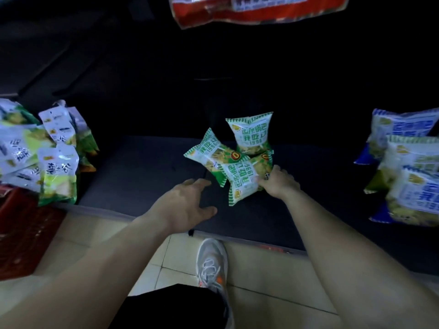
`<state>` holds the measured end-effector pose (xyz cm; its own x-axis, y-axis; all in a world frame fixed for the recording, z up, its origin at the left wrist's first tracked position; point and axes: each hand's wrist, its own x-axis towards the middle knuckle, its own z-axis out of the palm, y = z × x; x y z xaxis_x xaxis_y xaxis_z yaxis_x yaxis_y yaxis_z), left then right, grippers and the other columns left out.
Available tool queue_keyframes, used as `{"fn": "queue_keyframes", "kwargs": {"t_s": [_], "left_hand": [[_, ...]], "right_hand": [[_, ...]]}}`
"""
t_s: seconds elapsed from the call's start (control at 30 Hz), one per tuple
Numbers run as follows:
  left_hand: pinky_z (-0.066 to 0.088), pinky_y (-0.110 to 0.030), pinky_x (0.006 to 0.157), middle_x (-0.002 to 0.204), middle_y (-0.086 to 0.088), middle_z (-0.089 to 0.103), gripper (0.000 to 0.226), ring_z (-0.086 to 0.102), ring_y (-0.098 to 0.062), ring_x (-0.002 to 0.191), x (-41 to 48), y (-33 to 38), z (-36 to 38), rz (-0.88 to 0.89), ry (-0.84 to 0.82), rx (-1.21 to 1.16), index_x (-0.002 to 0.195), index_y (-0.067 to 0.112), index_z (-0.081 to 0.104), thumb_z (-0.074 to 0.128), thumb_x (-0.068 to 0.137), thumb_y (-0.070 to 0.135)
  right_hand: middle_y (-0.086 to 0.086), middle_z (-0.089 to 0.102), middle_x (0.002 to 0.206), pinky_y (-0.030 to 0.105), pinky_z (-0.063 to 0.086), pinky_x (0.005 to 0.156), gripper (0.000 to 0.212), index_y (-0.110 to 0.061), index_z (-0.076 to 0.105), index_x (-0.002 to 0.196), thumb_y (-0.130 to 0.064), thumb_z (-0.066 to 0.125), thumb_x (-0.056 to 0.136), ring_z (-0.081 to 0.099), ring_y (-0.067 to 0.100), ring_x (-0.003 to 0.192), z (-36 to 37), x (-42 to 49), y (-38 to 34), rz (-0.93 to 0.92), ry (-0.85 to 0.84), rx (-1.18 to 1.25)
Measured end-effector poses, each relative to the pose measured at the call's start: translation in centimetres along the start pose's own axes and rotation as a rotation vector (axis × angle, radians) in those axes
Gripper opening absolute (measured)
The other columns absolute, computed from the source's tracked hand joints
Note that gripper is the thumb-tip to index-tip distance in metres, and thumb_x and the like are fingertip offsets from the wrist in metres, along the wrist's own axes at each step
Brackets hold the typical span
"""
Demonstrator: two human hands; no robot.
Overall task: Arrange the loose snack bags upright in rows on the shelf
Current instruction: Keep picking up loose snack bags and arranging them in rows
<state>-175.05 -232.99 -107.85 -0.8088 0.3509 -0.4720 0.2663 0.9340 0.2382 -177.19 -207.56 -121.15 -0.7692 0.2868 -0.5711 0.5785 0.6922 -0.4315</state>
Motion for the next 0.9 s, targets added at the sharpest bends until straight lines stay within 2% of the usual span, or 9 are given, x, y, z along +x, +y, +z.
{"fn": "queue_keyframes", "kwargs": {"t_s": [0.1, 0.17, 0.27, 0.33, 0.43, 0.53, 0.63, 0.73, 0.9], "left_hand": [[0.036, -0.039, 0.111, 0.151, -0.003, 0.04, 0.076, 0.039, -0.019, 0.138, 0.2, -0.4, 0.1, -0.006, -0.009, -0.005, 0.15, 0.029, 0.031, 0.064, 0.086, 0.054], [0.036, -0.038, 0.111, 0.151, -0.002, 0.039, 0.076, 0.039, -0.02, 0.138, 0.1, -0.3, 0.1, -0.008, -0.02, -0.012, 0.15, 0.029, 0.031, 0.064, 0.086, 0.054], [0.036, -0.038, 0.111, 0.152, -0.003, 0.039, 0.076, 0.038, -0.021, 0.138, 0.0, 0.2, 0.1, -0.005, -0.022, -0.011, 0.15, 0.029, 0.03, 0.063, 0.087, 0.054], [0.036, -0.036, 0.11, 0.15, -0.002, 0.04, 0.075, 0.04, -0.021, 0.137, -0.3, 0.6, 0.1, 0.005, -0.022, -0.01, 0.151, 0.027, 0.03, 0.063, 0.088, 0.053], [0.037, -0.033, 0.109, 0.15, -0.001, 0.039, 0.075, 0.04, -0.021, 0.136, -0.7, 1.1, 0.1, 0.012, -0.032, -0.011, 0.151, 0.026, 0.031, 0.063, 0.089, 0.051], [0.037, -0.034, 0.108, 0.149, -0.001, 0.039, 0.073, 0.04, -0.022, 0.136, -0.9, 1.3, 0.2, 0.014, -0.042, -0.011, 0.15, 0.027, 0.033, 0.063, 0.088, 0.052], [0.038, -0.034, 0.107, 0.145, 0.0, 0.042, 0.07, 0.042, -0.021, 0.133, -0.7, 1.5, 0.1, 0.016, -0.04, -0.017, 0.148, 0.026, 0.036, 0.064, 0.088, 0.051], [0.038, -0.034, 0.107, 0.145, -0.001, 0.042, 0.07, 0.043, -0.021, 0.133, -0.5, 1.7, 0.0, 0.027, -0.039, -0.013, 0.148, 0.025, 0.037, 0.063, 0.089, 0.05], [0.038, -0.035, 0.108, 0.146, 0.0, 0.042, 0.07, 0.043, -0.02, 0.133, -0.3, 1.5, 0.2, 0.03, -0.059, -0.008, 0.148, 0.025, 0.036, 0.063, 0.089, 0.05]], "right_hand": [[0.013, 0.041, 0.148, 0.051, 0.04, 0.104, 0.122, -0.014, 0.026, 0.149, -0.076, 0.077, 0.057, 0.042, 0.036, 0.134, 0.2, 0.4, 0.3, -0.015, 0.005, 0.032], [0.009, 0.042, 0.148, 0.049, 0.042, 0.101, 0.139, -0.024, 0.009, 0.153, -0.077, 0.08, 0.046, 0.046, 0.034, 0.131, 0.4, -0.3, 0.7, -0.045, 0.011, 0.053], [0.012, 0.044, 0.145, 0.042, 0.046, 0.089, 0.147, -0.038, -0.025, 0.15, -0.081, 0.075, 0.05, 0.054, 0.033, 0.123, 0.6, -1.4, 1.3, -0.043, 0.035, -0.03], [0.012, 0.049, 0.141, 0.037, 0.046, 0.08, 0.142, -0.041, -0.029, 0.148, -0.083, 0.071, 0.056, 0.058, 0.03, 0.119, 0.5, -1.9, 1.7, -0.073, 0.063, -0.155], [0.009, 0.053, 0.135, 0.037, 0.044, 0.085, 0.117, -0.041, 0.01, 0.154, -0.083, 0.067, 0.061, 0.055, 0.029, 0.118, -0.3, -2.4, 2.0, -0.087, 0.053, -0.361], [0.012, 0.043, 0.137, 0.043, 0.04, 0.09, 0.107, -0.026, 0.044, 0.136, -0.093, 0.058, 0.054, 0.043, 0.032, 0.125, -0.9, -2.8, 2.0, -0.089, 0.071, -0.481], [0.011, 0.039, 0.139, 0.045, 0.042, 0.094, 0.109, -0.018, 0.039, 0.138, -0.092, 0.056, 0.06, 0.044, 0.031, 0.126, 0.0, -2.8, 1.8, -0.159, 0.061, -0.382], [0.01, 0.052, 0.136, 0.041, 0.047, 0.088, 0.087, -0.016, 0.036, 0.135, -0.076, 0.06, 0.077, 0.055, 0.032, 0.119, 1.3, -2.4, 1.4, -0.157, 0.042, -0.154], [0.009, 0.055, 0.124, 0.036, 0.048, 0.075, 0.091, -0.013, 0.039, 0.122, -0.06, 0.086, 0.061, 0.059, 0.03, 0.111, 2.3, -2.5, 1.0, -0.094, 0.008, 0.016]]}}
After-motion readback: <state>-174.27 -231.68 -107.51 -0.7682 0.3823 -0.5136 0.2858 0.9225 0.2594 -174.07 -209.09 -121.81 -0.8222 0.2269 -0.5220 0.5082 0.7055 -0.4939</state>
